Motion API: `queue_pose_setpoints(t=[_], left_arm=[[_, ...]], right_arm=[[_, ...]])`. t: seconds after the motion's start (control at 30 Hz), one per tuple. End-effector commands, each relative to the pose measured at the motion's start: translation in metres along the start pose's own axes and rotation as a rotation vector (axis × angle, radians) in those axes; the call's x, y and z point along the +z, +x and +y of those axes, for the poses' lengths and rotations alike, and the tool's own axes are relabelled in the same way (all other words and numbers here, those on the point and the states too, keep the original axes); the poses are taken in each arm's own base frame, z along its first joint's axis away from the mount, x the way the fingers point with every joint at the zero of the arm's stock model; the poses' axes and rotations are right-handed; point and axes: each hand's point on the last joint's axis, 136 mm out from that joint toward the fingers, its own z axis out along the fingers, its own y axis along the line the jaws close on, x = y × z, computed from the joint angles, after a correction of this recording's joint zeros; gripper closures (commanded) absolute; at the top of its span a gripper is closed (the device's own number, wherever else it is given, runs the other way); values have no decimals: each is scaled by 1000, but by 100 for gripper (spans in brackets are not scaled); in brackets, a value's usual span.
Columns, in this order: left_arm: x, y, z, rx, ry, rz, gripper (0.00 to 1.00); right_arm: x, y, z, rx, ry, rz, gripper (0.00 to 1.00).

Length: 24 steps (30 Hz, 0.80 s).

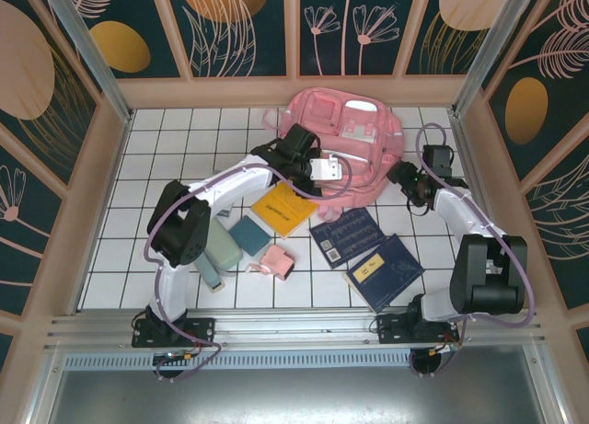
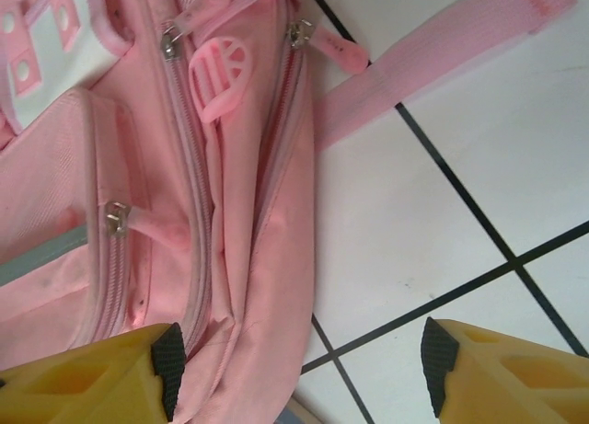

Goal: Pack the student bag

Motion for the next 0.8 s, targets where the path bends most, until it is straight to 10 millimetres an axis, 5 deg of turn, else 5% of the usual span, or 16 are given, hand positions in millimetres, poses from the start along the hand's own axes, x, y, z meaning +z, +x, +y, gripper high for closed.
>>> queue_pose_setpoints(t=[0.0,0.23,0.77], left_arm=[[16,9,13,21,-90,42,20],[3,-11,34,9,-184,-30,36],[-3,-18,33,10,-170,-50,48]], right_arm=[[-2,9,8,-6,-62,11,30],[6,27,9,-30,-63,47,31],[19,47,15,-52,-57,92,33]])
